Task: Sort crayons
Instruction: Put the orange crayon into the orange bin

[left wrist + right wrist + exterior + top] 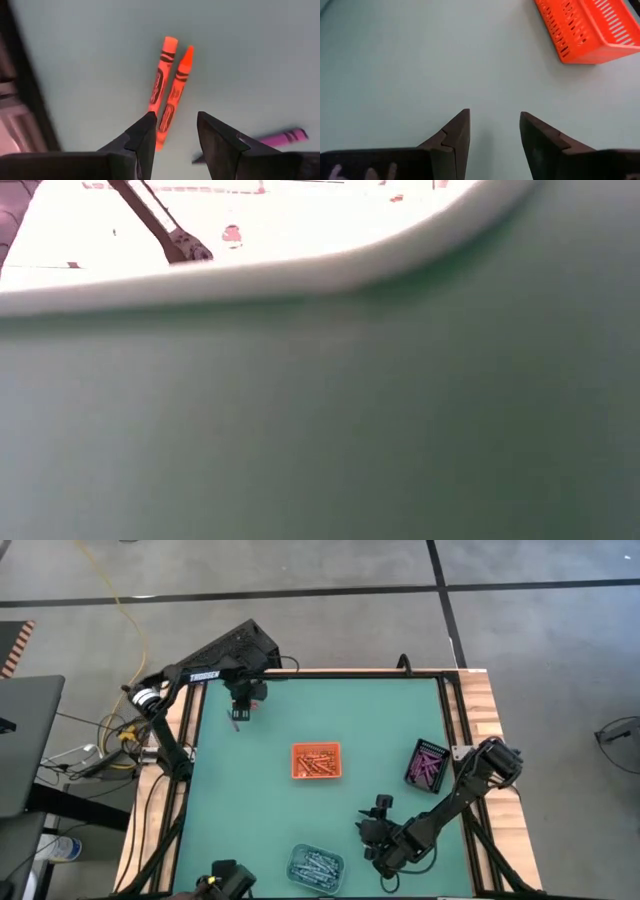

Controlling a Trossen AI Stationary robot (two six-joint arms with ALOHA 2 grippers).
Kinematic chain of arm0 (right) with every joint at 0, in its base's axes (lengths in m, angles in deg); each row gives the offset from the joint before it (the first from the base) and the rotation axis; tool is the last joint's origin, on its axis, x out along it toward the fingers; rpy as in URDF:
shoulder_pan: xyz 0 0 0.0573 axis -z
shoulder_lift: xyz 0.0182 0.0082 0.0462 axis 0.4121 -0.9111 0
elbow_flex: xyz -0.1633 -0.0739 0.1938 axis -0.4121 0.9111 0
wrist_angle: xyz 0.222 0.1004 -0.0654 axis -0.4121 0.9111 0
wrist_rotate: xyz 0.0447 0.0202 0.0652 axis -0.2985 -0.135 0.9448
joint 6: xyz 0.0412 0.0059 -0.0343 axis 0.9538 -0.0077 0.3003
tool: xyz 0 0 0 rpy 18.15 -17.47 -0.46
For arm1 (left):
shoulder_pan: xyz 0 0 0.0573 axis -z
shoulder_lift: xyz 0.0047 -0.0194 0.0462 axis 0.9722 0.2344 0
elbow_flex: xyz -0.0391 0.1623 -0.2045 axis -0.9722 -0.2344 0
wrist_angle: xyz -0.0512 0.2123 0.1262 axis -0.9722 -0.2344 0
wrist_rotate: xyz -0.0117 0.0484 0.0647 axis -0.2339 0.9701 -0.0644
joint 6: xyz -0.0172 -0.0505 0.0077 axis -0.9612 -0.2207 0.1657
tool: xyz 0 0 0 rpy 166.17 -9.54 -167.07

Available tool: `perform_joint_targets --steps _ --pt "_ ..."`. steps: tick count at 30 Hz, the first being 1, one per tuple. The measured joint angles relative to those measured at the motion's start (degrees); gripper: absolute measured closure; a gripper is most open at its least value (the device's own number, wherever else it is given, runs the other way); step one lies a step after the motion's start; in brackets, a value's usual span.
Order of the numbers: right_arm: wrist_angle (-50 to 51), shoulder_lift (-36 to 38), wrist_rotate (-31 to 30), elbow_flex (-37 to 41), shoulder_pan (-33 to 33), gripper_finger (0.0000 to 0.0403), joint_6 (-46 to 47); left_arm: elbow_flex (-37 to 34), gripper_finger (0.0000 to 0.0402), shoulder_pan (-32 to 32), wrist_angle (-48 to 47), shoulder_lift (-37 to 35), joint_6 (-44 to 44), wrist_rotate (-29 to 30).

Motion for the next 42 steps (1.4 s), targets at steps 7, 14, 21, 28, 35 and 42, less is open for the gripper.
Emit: perform_joint_targets --steps 7,14,21,28,35,42 --pt "-0.7 0.0 0.02 0.0 1.18 0.0234 -0.18 0.46 0.0269 0.1 0.67 6.61 -1.01 3.24" --pt "-1.21 0.0 0.02 0.0 1.07 0.0234 -1.21 2.42 0.0269 0.04 -1.08 7.69 -0.93 2.42" --pt "-2.2 0.01 0.03 0.0 1.29 0.0234 -1.65 4.22 0.0288 0.4 -2.02 8.0 0.88 0.95" --pt "-2.21 0.02 0.03 0.0 1.29 0.0234 -1.73 4.37 0.0371 1.12 -1.76 8.19 1.22 -0.47" --pt "-2.06 0.04 0.04 0.0 1.25 0.0234 -1.83 4.42 0.0398 3.86 -3.71 8.22 1.11 2.85" --pt "-2.04 0.04 0.04 0.0 1.25 0.0234 -1.82 4.68 0.04 9.01 -8.88 8.28 -1.2 4.11"
